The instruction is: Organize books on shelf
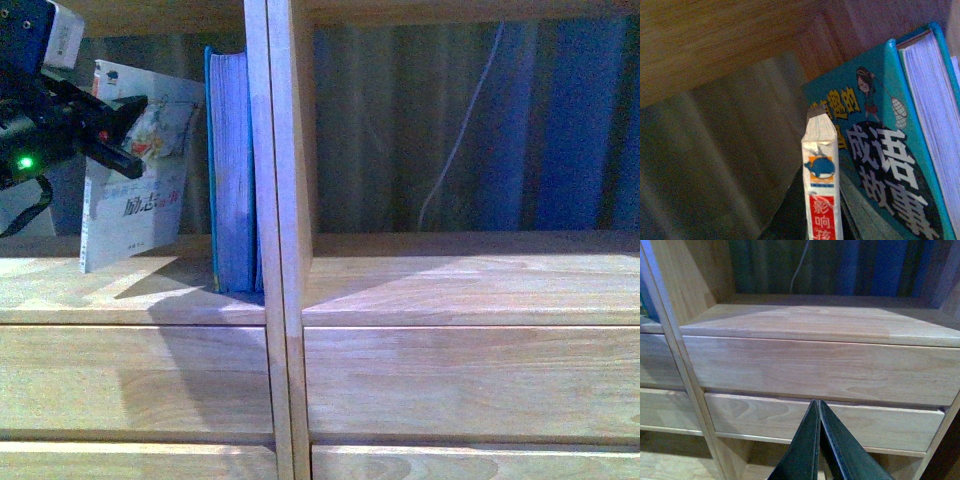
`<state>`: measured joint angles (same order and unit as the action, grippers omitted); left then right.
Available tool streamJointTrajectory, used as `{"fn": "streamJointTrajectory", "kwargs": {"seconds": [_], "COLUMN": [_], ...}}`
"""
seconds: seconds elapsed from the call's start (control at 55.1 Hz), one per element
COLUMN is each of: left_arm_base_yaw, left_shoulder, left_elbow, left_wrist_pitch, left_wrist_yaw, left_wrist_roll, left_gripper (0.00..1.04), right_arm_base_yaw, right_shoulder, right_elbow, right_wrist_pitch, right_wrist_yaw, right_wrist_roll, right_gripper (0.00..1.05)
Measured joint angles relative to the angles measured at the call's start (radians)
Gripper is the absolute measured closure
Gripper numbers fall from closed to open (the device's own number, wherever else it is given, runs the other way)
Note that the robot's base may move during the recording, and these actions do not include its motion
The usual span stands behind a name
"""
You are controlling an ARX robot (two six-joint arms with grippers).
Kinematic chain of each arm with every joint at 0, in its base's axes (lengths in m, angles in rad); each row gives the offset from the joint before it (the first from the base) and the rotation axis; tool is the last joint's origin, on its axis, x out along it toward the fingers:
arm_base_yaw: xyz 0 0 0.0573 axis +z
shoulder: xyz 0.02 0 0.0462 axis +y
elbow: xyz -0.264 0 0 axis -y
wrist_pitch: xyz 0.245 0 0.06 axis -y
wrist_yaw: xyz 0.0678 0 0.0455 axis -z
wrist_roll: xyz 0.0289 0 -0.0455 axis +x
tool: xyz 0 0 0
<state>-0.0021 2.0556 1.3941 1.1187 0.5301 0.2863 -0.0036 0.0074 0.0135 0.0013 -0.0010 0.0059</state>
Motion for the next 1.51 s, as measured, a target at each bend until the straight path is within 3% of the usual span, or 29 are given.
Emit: {"fn": "streamJointTrajectory", "kwargs": {"seconds": [0.163, 0.363, 0.744, 0.816, 1.361, 1.506], "left_arm_base_yaw": [-0.033, -0.047, -0.053, -0.056, -0.055, -0.049], "left_shoulder": [0.033, 0.048, 0.072, 0.079, 0.082, 0.063], "left_elbow": [0.012, 0.012, 0.010, 0.008, -0.049, -0.084], "left_wrist_pitch": [0.015, 0.034, 0.053, 0.053, 0.071, 0.072], "left_wrist_yaw": [-0.013, -0.026, -0.059, -0.066, -0.115, -0.132], "left_wrist_roll": [-0.012, -0.021, -0.021, -0.020, -0.013, -0.037], "left_gripper": [0.98, 0.98, 0.98, 0.96, 0.07, 0.08], "right_arm_base_yaw": [0.000, 0.000, 0.000, 0.000, 0.000, 0.000], "right_shoulder": [-0.001, -0.001, -0.002, -0.002, -0.002, -0.002], "right_elbow": [0.000, 0.000, 0.000, 0.000, 0.000, 0.000], "right_wrist_pitch": [0.000, 0.000, 0.000, 0.000, 0.000, 0.000], "right_wrist_yaw": [0.000, 0.000, 0.000, 0.000, 0.000, 0.000], "right_wrist_roll": [-0.001, -0.002, -0.002, -0.002, -0.002, -0.002], "right_gripper": [1.01, 0.61, 0.06, 0.07, 0.07, 0.07]}}
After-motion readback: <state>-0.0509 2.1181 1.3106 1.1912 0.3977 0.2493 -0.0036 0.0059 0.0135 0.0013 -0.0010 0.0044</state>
